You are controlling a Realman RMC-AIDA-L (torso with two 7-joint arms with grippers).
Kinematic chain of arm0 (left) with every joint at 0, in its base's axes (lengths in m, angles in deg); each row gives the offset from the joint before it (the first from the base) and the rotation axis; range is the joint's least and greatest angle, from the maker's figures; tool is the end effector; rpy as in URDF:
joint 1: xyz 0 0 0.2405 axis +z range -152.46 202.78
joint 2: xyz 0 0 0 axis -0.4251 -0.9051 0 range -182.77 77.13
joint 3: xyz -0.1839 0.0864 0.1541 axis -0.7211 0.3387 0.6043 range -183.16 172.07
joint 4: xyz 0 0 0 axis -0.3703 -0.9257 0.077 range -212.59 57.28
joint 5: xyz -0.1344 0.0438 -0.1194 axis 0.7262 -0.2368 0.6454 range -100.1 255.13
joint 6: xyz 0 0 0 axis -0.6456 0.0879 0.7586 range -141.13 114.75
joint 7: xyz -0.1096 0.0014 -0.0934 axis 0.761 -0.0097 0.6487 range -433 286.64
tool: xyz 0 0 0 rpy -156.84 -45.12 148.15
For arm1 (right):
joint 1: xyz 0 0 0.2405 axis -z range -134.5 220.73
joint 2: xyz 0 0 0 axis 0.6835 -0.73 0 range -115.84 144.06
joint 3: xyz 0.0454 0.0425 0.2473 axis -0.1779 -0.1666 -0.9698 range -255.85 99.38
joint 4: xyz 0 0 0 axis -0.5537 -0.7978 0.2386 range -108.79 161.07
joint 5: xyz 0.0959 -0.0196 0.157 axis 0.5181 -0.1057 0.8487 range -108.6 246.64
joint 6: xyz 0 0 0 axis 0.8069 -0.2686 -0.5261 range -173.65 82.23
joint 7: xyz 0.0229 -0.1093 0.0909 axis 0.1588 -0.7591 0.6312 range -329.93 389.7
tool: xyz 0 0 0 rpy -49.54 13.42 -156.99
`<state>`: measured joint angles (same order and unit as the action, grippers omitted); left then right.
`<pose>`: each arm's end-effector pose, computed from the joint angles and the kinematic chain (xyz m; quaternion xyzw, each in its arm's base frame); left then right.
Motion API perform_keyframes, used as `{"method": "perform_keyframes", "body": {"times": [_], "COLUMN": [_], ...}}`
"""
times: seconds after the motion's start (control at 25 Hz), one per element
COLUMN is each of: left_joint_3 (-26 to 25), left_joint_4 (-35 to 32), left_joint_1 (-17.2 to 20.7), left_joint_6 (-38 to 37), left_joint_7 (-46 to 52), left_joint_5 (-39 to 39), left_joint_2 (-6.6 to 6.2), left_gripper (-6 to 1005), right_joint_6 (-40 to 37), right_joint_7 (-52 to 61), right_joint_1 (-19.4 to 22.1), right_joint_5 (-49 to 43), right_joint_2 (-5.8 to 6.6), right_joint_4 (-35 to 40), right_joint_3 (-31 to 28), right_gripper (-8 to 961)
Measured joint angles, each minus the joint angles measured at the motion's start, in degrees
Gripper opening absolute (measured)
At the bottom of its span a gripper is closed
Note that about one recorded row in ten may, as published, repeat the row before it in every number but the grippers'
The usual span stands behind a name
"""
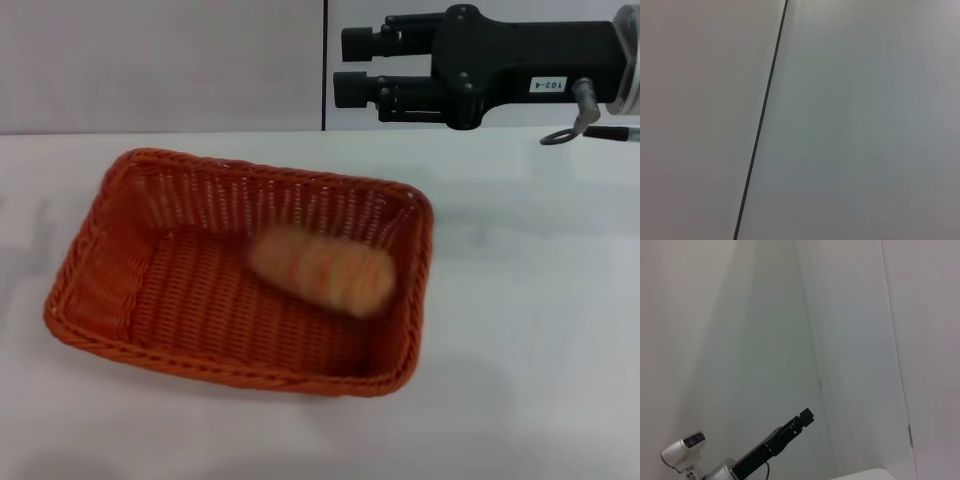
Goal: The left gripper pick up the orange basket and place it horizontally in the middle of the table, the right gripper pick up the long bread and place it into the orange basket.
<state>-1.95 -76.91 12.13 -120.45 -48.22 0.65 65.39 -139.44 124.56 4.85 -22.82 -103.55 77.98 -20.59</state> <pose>-0.3206 0.2133 0.0710 -0.5829 -0.1394 -0.4865 0.6357 0.1192 0.3373 0.0267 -0.9368 0.0943 0.3360 0.0252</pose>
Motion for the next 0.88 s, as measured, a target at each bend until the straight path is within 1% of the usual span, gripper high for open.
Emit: {"method": "perform_keyframes", "body": {"times": [0.16,0.24,0.32,0.36,0.48,0.52,0.56,0.68,0.76,0.88], "left_joint_3": [0.0,0.0,0.0,0.0,0.0,0.0,0.0,0.0,0.0,0.0], "left_joint_4": [0.0,0.0,0.0,0.0,0.0,0.0,0.1,0.1,0.1,0.1], "left_joint_1": [-0.2,-0.2,-0.3,-0.3,-0.3,-0.3,-0.3,-0.3,-0.3,-0.3], "left_joint_6": [0.2,0.2,0.3,0.3,0.4,0.4,0.5,0.5,0.5,0.3], "left_joint_7": [0.0,0.0,0.0,0.0,0.0,0.0,0.0,0.0,0.0,0.0], "left_joint_5": [0.2,0.2,0.2,0.2,0.2,0.2,0.2,0.1,0.0,-0.1], "left_joint_2": [0.00,0.00,0.01,0.01,0.01,0.01,0.01,0.00,0.00,0.00], "left_gripper": [539,539,539,539,538,538,538,535,533,530], "right_joint_6": [-0.3,-0.6,-1.4,-2.4,-9.4,-13.1,-15.6,-27.2,-30.8,-30.8], "right_joint_7": [0.0,0.0,0.0,0.0,-0.8,-1.2,-1.4,-1.7,-2.6,-8.8], "right_joint_1": [0.4,1.0,2.4,3.3,6.9,8.2,9.1,11.1,12.8,15.2], "right_joint_5": [0.1,1.1,5.3,8.5,25.0,32.4,37.2,56.5,64.9,69.3], "right_joint_2": [0.07,-0.02,-0.33,-0.50,-0.96,-1.07,-1.17,-1.66,-1.68,-1.42], "right_joint_4": [-0.1,0.0,0.0,-0.1,-1.7,-2.6,-3.3,-7.4,-9.0,-10.6], "right_joint_3": [-0.3,-0.8,-2.1,-2.9,-4.3,-4.3,-4.0,-1.6,1.2,2.5], "right_gripper": [557,573,589,597,597,597,597,597,597,597]}}
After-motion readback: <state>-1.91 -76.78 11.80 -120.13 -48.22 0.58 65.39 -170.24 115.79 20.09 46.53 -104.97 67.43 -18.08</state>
